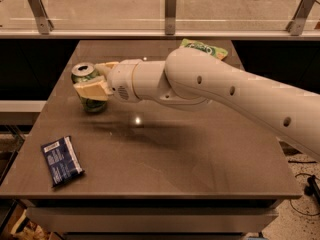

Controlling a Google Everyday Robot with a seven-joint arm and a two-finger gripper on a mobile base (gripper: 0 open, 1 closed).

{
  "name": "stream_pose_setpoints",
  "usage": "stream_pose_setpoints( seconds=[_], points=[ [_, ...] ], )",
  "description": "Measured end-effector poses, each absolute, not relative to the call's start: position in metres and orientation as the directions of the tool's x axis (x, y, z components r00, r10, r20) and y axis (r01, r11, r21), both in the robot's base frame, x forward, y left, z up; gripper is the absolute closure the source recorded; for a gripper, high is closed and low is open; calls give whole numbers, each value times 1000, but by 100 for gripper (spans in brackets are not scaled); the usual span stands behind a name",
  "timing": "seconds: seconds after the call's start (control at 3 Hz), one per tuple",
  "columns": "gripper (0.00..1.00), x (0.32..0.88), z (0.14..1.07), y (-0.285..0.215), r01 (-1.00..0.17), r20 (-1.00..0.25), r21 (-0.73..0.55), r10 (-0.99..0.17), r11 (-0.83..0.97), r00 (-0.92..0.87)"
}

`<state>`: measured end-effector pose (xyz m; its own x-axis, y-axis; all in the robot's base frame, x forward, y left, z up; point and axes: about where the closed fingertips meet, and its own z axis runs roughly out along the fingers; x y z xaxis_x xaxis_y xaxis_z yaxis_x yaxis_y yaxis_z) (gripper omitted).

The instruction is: Pick green can

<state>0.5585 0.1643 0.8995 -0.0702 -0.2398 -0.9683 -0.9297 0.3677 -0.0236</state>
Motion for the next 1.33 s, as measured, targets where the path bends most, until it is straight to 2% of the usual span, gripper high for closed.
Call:
stream_pose_setpoints(
  seconds=[0.67,1.33],
  points=[
    [100,558,908,165,-936,-972,-28,-228,351,-56],
    [100,555,953,165,-938,-968,-111,-250,329,27]
  ],
)
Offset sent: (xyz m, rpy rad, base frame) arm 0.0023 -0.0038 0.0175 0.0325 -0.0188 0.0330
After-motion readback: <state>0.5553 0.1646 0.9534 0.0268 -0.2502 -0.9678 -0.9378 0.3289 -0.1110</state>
